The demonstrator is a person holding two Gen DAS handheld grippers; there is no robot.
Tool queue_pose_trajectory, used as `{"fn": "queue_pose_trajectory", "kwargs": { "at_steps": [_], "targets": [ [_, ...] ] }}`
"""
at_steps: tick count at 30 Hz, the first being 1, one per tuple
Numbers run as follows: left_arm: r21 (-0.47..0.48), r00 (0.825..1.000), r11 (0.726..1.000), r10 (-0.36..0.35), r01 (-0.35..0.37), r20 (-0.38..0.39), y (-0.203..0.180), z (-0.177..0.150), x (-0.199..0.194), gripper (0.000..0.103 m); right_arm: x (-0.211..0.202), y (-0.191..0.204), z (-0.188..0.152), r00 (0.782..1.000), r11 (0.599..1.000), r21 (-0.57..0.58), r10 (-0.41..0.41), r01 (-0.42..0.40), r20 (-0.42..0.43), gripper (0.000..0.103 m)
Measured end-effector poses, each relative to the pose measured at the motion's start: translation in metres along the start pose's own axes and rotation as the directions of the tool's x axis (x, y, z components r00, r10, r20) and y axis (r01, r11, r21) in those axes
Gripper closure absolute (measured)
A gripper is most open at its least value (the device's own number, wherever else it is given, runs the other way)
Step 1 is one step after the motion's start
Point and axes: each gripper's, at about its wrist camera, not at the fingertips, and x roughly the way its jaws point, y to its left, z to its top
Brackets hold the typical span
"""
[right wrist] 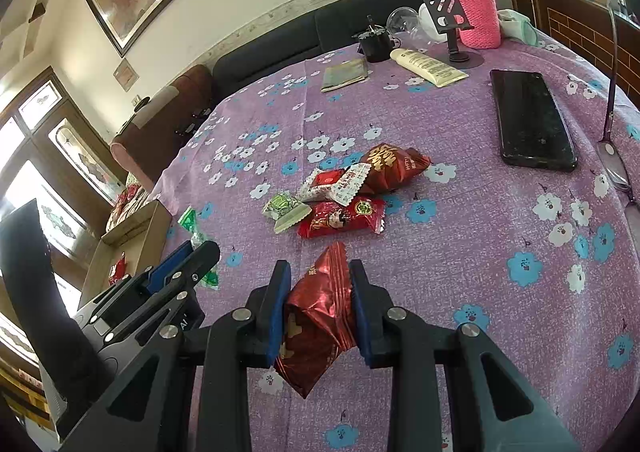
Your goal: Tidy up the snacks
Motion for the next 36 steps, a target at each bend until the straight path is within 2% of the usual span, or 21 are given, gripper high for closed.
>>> {"fn": "queue_pose_trajectory", "kwargs": {
  "at_steps": [36],
  "targets": [
    [0.007, 1.000, 1.000, 0.001, -0.001, 0.009, -0.0008, 0.0006, -0.0023, 0.085, 0.0012, -0.0040, 0.0006, 1.000, 1.000, 0.018, -0.009, 0.009, 0.001, 0.075]
  ]
}}
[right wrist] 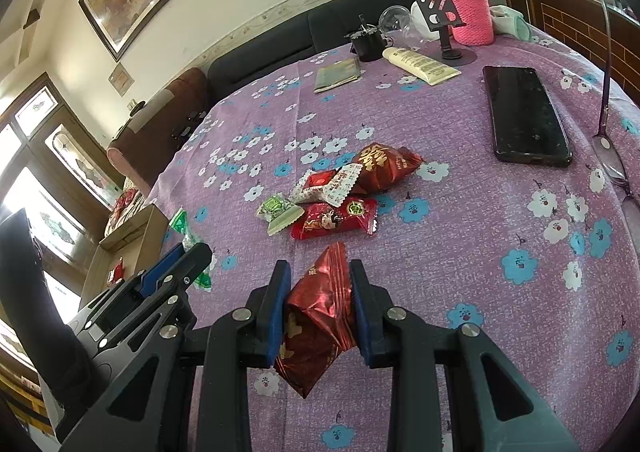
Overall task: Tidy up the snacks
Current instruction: 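Hold red-gold packet with right gripper while left lifts green candy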
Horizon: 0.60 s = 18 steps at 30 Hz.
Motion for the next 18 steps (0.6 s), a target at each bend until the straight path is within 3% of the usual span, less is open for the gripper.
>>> {"fn": "queue_pose_trajectory", "kwargs": {
  "at_steps": [18],
  "targets": [
    [-0.002, 1.000, 1.000, 0.002, -0.002, 0.000, 0.0018, 0.0008, -0.0004, 0.085, 0.0025, -0.0076, 0.0007, 1.000, 1.000, 0.024, -0.020, 0.020, -0.005, 0.075]
  ]
}}
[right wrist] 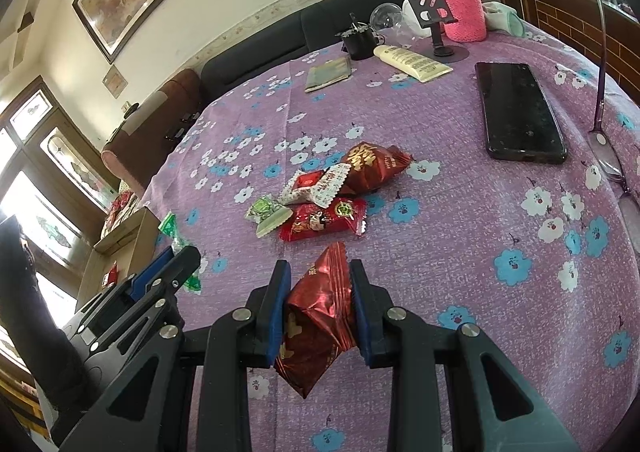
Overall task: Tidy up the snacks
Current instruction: 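Hold red-gold packet with right gripper while left lifts green candy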
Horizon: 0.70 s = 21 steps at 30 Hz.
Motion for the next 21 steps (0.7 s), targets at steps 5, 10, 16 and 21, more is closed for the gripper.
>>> {"fn": "queue_pose_trajectory", "kwargs": {
  "at_steps": [5, 10, 16, 21],
  "targets": [
    [0.002, 1.000, 1.000, -0.004, 0.004, -0.002, -0.0012, 0.0000, 0.0007, 0.085, 0.0013, -0.0024, 0.0008, 1.000, 1.000, 0.005, -0.007, 0.007, -0.001, 0.075],
    [0.005, 1.000, 1.000, -0.009, 0.009, 0.002, -0.0024, 0.0007, -0.0007, 0.085, 0.0027, -0.0038, 0.0017, 1.000, 1.000, 0.010, -0.009, 0.009, -0.005, 0.075],
    [0.005, 1.000, 1.000, -0.004, 0.004, 0.010, -0.0026, 0.0001, -0.0028, 0.085, 0.0039, -0.0065, 0.0026, 1.000, 1.000, 0.018, -0.015, 0.015, -0.010, 0.075],
    [0.006, 1.000, 1.000, -0.008, 0.008, 0.011, -0.0030, 0.0005, -0.0027, 0.085, 0.0043, -0.0065, 0.0029, 1.000, 1.000, 0.018, -0.016, 0.016, -0.008, 0.075]
  ]
}}
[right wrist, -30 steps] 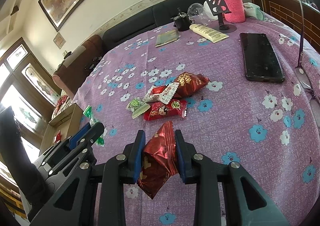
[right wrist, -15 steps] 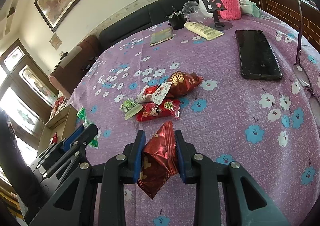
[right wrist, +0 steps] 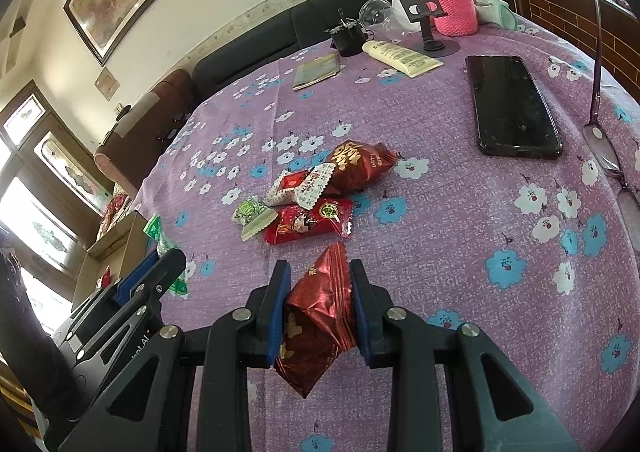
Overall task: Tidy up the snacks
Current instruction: 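Hold red-gold packet with right gripper while left lifts green candy, then carry green candy into box with left gripper while right carries red-gold packet there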
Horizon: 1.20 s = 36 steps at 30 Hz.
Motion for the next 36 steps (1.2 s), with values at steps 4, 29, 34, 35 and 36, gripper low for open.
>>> {"fn": "queue_pose_trajectory", "kwargs": {
  "at_steps": [4, 29, 34, 35, 36],
  "targets": [
    [0.000, 1.000, 1.000, -0.001, 0.001, 0.002, 0.000, 0.000, -0.001, 0.085, 0.000, 0.000, -0.001, 1.000, 1.000, 0.003, -0.001, 0.001, -0.001, 0.075],
    [-0.082, 0.998, 0.996, 0.021, -0.016, 0.056, 0.023, 0.002, -0.046, 0.085, -0.018, 0.012, -0.006, 0.997, 0.998, -0.047, -0.027, 0.031, 0.078, 0.075],
    [-0.123, 0.996, 0.992, 0.041, -0.030, 0.085, 0.044, 0.000, -0.073, 0.085, -0.023, 0.020, -0.010, 0.994, 0.995, -0.085, -0.039, 0.047, 0.102, 0.075],
    [-0.129, 0.995, 0.991, 0.046, -0.034, 0.091, 0.048, -0.001, -0.077, 0.085, -0.024, 0.021, -0.011, 0.993, 0.995, -0.091, -0.041, 0.051, 0.108, 0.075],
    [-0.138, 0.993, 0.990, 0.054, -0.040, 0.100, 0.054, -0.001, -0.083, 0.085, -0.025, 0.023, -0.012, 0.992, 0.994, -0.099, -0.043, 0.055, 0.115, 0.075]
  ]
}}
